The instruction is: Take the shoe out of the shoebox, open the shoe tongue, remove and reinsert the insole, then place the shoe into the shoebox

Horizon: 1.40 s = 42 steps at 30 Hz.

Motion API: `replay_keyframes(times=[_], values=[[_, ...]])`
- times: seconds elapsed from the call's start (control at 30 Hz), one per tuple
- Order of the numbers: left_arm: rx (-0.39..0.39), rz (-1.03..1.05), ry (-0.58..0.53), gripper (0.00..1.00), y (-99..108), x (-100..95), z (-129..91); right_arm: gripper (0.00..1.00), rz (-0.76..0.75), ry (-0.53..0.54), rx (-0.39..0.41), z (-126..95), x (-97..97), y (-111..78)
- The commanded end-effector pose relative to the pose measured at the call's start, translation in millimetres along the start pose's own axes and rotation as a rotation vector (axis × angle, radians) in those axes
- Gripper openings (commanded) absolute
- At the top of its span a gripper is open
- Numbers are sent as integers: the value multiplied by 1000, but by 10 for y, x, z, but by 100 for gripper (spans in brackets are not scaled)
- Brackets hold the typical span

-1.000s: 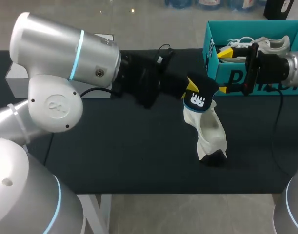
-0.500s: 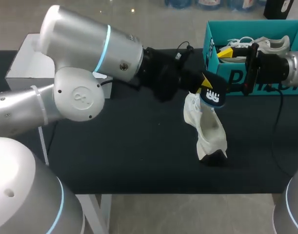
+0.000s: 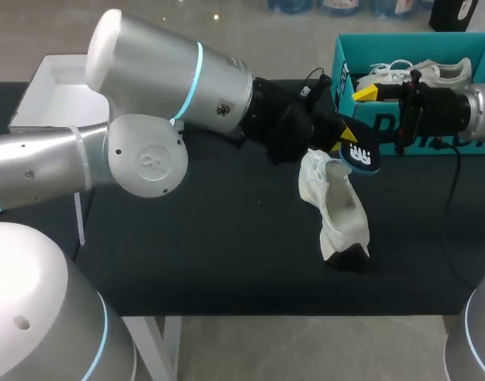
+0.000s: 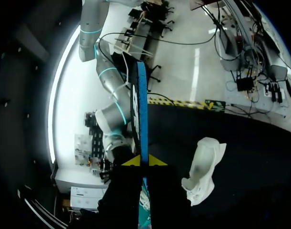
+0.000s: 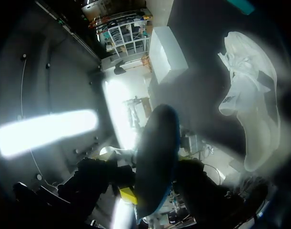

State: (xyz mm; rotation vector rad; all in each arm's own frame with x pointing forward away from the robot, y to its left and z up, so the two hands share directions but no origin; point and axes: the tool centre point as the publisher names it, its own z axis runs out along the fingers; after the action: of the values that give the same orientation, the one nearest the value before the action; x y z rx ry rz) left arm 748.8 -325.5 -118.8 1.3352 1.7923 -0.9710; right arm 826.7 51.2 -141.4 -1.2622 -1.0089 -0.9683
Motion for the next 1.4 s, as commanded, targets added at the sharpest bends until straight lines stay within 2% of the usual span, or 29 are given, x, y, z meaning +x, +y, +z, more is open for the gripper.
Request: replay_keyframes(times=[0.03, 0.67, 0.7, 0.73, 0.77, 0.8, 0.9, 1.1, 1.23, 1.4], values=[[-12, -2, 3, 0, -15, 18, -21, 0, 0, -1, 1, 3, -2, 6], [-31, -23, -3, 0, -57, 69, -21, 0, 0, -1, 1, 3, -2, 6], [-24, -30, 1, 2, -69, 72, -23, 0, 0, -1, 1, 3, -2, 6], [-18, -38, 0, 29, -83, 80, -28, 0, 0, -1, 1, 3, -2, 6], [-16, -40, 0, 73, -96, 89, -37, 0, 0, -1, 1, 3, -2, 6], [0, -40, 7, 100, -118, 104, -57, 0, 0, -1, 1, 3, -2, 6], [29, -51, 19, 100, -171, 161, -137, 0, 0, -1, 1, 3, -2, 6], [102, -84, 116, 100, -256, 385, -490, 0, 0, -1, 1, 3, -2, 6], [132, -75, 238, 100, -273, 469, -758, 0, 0, -1, 1, 3, -2, 6], [175, -51, 409, 100, -234, 475, -1021, 0, 0, -1, 1, 3, -2, 6]])
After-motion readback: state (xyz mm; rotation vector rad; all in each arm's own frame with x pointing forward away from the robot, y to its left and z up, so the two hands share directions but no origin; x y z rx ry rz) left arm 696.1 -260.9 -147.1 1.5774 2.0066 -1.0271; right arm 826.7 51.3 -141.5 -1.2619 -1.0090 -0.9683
